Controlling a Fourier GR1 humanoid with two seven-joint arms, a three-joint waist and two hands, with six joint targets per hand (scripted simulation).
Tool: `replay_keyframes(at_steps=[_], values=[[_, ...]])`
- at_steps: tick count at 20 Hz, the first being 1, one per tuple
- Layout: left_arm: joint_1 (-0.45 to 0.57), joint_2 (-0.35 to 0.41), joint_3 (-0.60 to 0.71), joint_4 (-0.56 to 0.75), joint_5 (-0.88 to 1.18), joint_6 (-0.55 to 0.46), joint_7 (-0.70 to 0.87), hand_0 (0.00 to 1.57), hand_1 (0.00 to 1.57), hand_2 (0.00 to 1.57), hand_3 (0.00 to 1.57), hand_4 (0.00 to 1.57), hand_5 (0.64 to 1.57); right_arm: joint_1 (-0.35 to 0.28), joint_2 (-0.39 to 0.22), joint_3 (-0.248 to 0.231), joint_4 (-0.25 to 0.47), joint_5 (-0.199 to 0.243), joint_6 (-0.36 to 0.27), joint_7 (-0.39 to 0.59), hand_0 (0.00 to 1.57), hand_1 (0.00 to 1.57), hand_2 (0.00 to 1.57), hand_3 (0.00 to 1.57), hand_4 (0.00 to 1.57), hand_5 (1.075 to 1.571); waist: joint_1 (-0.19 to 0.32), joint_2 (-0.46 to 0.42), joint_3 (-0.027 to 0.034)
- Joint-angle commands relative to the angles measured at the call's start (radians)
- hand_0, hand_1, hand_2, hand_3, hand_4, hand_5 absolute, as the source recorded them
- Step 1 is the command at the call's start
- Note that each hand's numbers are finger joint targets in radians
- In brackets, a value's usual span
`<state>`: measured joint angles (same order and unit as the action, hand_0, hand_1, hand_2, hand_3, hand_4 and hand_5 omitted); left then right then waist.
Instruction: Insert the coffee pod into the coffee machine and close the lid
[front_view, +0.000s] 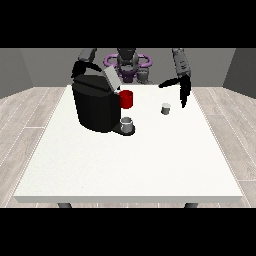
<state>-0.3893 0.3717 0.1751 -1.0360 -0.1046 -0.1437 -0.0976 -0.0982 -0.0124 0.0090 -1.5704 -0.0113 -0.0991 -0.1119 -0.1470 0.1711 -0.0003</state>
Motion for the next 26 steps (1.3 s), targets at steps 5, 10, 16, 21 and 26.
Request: replay_keyframes(at_steps=[5,10,16,21,26], values=[[-0.081,0.012,-0.05,0.163,-0.12,0.031,-0.024,0.0,0.0,0.0,0.0,0.0,1.571,-0.08,0.004,-0.002,0.01,0.022,-0.062,0.121,0.0,0.0,0.0,0.0,0.39,1.571,0.001,0.005,-0.0001],[-0.089,-0.021,-0.085,0.221,-0.187,0.07,-0.074,0.1,0.1,0.5,0.0,0.0,1.571,-0.093,-0.015,-0.038,0.105,0.012,-0.048,0.08,0.0,0.0,0.0,0.0,0.41,1.571,0.029,0.011,0.0001],[-0.124,0.026,-0.061,0.337,-0.221,0.081,-0.111,0.76,0.76,0.82,0.51,0.0,1.571,-0.126,-0.043,-0.058,0.088,0.017,-0.051,0.108,0.0,0.0,0.0,0.0,0.41,1.571,0.008,0.048,-0.0002],[-0.182,0.054,-0.109,0.362,-0.299,0.064,-0.071,0.6,0.6,0.72,0.47,0.0,1.571,-0.132,-0.02,-0.041,0.137,0.041,-0.068,0.069,0.0,0.0,0.0,0.0,0.39,1.571,0.009,0.038,0.0001],[-0.206,0.045,-0.108,0.4,-0.367,0.214,-0.128,0.65,0.65,0.79,0.53,0.0,1.571,-0.118,-0.017,-0.002,0.112,0.054,-0.046,0.077,0.0,0.0,0.0,0.0,0.45,1.571,-0.038,0.076,-0.0003]])
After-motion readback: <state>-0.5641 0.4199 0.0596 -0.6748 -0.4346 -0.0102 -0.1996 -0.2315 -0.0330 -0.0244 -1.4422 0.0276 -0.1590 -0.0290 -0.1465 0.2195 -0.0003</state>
